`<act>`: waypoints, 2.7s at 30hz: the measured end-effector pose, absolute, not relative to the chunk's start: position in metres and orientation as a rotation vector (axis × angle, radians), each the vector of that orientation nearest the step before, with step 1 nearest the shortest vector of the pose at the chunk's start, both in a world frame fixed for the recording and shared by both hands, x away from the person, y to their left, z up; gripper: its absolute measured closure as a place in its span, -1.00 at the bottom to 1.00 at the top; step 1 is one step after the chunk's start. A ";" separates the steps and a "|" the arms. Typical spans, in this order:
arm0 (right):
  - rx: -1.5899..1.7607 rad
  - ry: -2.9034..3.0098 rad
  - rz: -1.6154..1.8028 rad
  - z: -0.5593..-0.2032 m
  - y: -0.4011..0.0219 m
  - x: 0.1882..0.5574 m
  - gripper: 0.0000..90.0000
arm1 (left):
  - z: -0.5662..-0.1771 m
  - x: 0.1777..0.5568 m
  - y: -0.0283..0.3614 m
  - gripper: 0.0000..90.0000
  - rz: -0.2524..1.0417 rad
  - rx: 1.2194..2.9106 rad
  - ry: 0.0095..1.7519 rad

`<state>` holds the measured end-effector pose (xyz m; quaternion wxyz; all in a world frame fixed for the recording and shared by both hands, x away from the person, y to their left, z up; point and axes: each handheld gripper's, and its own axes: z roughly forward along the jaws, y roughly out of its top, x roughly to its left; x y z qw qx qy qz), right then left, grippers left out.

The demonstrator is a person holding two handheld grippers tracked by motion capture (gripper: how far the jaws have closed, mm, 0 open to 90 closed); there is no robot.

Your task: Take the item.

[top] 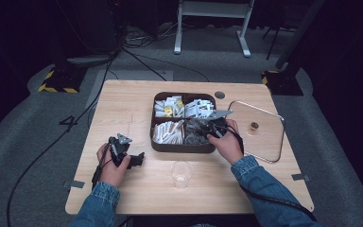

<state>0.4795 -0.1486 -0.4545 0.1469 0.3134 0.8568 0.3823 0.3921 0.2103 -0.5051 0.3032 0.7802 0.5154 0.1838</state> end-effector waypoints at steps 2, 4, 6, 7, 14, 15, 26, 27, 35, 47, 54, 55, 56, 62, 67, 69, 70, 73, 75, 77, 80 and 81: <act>0.901 2.462 1.122 -0.453 -0.149 0.479 0.86 | -0.505 0.392 0.210 -1.00 0.487 2.068 1.366; 0.896 2.456 1.147 -0.451 -0.150 0.478 0.86 | -0.505 0.392 0.210 -1.00 0.487 2.068 1.366; 0.898 2.452 1.158 -0.449 -0.151 0.477 0.87 | -0.505 0.392 0.210 -1.00 0.487 2.068 1.366; 0.895 2.451 1.163 -0.448 -0.151 0.477 0.87 | -0.505 0.392 0.210 -1.00 0.487 2.068 1.366; 0.905 2.428 1.229 -0.441 -0.155 0.475 0.87 | -0.505 0.392 0.210 -1.00 0.486 2.068 1.367; 0.906 2.423 1.238 -0.440 -0.156 0.474 0.87 | -0.505 0.392 0.210 -1.00 0.487 2.068 1.366; 0.893 2.380 1.368 -0.424 -0.162 0.464 0.87 | -0.505 0.392 0.210 -1.00 0.486 2.068 1.367; 0.896 2.376 1.379 -0.423 -0.163 0.463 0.88 | -0.505 0.392 0.210 -1.00 0.487 2.068 1.366; 0.871 2.366 1.416 -0.414 -0.166 0.455 0.88 | -0.505 0.392 0.210 -1.00 0.487 2.068 1.366; 0.772 2.388 1.446 -0.397 -0.157 0.428 0.88 | -0.505 0.392 0.210 -1.00 0.487 2.068 1.366; 0.672 2.424 1.491 -0.383 -0.146 0.402 0.88 | -0.505 0.392 0.210 -1.00 0.486 2.069 1.365; 0.658 2.432 1.496 -0.382 -0.144 0.399 0.88 | -0.505 0.392 0.210 -1.00 0.487 2.068 1.365; 0.645 2.439 1.502 -0.381 -0.143 0.396 0.88 | -0.505 0.392 0.210 -1.00 0.486 2.068 1.366; 0.562 2.481 1.532 -0.378 -0.131 0.376 0.88 | -0.505 0.392 0.210 -1.00 0.487 2.068 1.366; 0.515 2.522 1.542 -0.379 -0.124 0.363 0.88 | -0.505 0.392 0.210 -1.00 0.485 2.065 1.368; 0.505 2.536 1.541 -0.381 -0.123 0.359 0.88 | -0.505 0.392 0.210 -1.00 0.487 2.068 1.367; 0.499 2.545 1.540 -0.382 -0.122 0.357 0.88 | -0.505 0.392 0.210 -1.00 0.487 2.069 1.367; 0.491 2.564 1.540 -0.384 -0.120 0.353 0.88 | -0.505 0.392 0.210 -1.00 0.485 2.065 1.369; 0.488 2.576 1.540 -0.386 -0.119 0.350 0.88 | -0.505 0.392 0.210 -1.00 0.485 2.066 1.368; 0.483 2.587 1.537 -0.388 -0.119 0.347 0.88 | -0.505 0.392 0.210 -1.00 0.486 2.068 1.367; 0.481 2.602 1.526 -0.393 -0.118 0.343 0.88 | -0.505 0.392 0.210 -1.00 0.486 2.070 1.366; 0.485 2.607 1.522 -0.394 -0.117 0.342 0.88 | -0.505 0.392 0.210 -1.00 0.487 2.070 1.365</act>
